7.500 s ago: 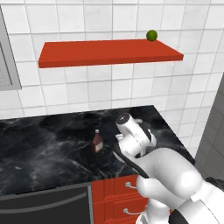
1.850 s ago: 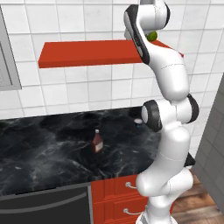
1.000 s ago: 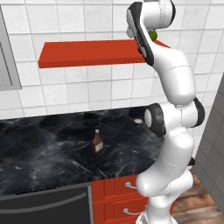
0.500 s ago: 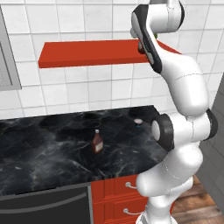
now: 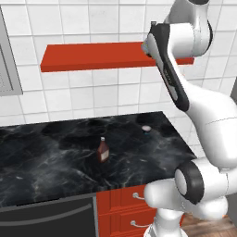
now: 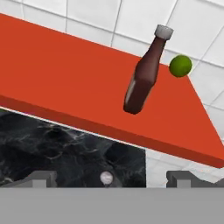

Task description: Pick the ketchup and ketchup from the counter and place them in the cabinet.

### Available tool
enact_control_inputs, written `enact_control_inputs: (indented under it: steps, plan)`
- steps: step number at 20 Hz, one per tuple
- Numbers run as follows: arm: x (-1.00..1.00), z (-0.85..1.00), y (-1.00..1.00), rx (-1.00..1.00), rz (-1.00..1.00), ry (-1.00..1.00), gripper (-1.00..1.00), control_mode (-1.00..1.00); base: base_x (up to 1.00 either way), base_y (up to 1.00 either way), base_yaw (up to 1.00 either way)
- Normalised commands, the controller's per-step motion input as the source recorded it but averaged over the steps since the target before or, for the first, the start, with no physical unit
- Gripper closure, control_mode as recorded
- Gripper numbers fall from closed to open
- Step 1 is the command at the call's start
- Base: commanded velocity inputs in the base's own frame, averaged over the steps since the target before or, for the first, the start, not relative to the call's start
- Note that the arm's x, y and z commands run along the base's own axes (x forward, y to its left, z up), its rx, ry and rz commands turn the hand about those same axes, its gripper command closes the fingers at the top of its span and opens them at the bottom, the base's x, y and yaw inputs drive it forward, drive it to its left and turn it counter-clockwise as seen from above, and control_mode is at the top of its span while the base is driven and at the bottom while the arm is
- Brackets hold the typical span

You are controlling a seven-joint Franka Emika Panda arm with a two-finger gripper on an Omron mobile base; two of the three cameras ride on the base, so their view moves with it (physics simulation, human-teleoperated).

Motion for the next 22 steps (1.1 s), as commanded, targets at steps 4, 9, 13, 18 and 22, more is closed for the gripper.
enact_control_inputs:
  steps: [4,9,13,18,22]
  plan:
    - [-1.00,-0.49,0.36,0.05,-0.04,-0.04,-1.00,-1.00,0.00,0.00,0.00]
    - [-1.00,-0.53,0.39,0.04,-0.04,-0.03,-1.00,-1.00,0.00,0.00,0.00]
    - [-0.99,-0.54,0.34,0.06,-0.02,0.00,-1.00,-1.00,0.00,0.00,0.00]
    - [-0.72,-0.56,0.31,0.10,-0.05,0.00,-1.00,-1.00,0.00,0.00,0.00]
    - [-0.21,-0.41,0.26,0.08,-0.04,0.00,-1.00,-1.00,0.00,0.00,0.00]
